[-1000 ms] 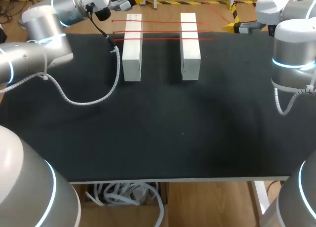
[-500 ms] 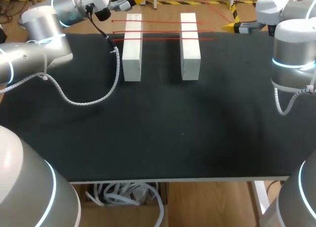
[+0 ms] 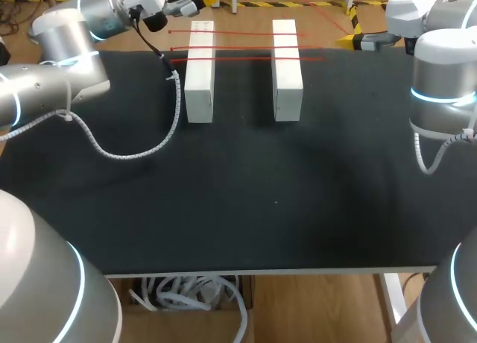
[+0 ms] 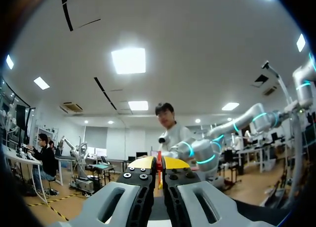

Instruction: Grab the tape and strap the tape.

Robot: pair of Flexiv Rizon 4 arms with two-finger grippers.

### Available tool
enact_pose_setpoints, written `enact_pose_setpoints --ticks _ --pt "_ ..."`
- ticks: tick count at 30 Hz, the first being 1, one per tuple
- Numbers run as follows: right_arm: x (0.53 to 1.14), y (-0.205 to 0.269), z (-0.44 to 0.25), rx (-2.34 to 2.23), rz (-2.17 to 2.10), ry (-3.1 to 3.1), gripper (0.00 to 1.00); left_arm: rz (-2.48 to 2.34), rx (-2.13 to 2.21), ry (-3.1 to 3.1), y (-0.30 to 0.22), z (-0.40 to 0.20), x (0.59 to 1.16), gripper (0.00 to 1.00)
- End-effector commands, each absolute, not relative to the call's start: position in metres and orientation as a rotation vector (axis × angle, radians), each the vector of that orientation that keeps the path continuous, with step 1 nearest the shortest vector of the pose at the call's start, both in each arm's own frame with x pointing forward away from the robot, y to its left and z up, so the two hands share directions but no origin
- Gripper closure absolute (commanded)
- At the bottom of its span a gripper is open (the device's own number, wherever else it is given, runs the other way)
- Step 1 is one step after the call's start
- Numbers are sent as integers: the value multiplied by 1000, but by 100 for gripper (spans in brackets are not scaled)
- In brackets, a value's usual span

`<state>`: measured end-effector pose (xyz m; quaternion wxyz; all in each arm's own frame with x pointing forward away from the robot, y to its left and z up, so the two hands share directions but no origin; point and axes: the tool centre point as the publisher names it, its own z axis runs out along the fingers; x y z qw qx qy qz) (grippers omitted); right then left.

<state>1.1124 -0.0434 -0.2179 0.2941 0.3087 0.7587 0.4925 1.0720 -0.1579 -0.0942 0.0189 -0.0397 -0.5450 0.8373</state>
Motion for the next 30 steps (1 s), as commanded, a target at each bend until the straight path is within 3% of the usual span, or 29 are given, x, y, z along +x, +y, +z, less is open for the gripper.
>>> enact_pose_setpoints --ticks 1,9,17,23,30 --pt "1102 -42 -216 1019 1433 2122 0 2599 -128 -1689 -158 -95 1073 100" --pt "1063 -35 -211 1835 1618 2196 0 2599 -128 -1689 -158 -95 1073 100" --pt "1046 -33 -193 2320 2039 1876 0 2599 -128 -1689 -158 -95 1073 100" --pt "1039 -27 -190 2509 1895 1794 0 2599 -128 -1689 -158 -95 1073 100" --pt "1032 -23 -194 2360 1784 1937 0 2599 -128 -1689 -158 -95 1073 100"
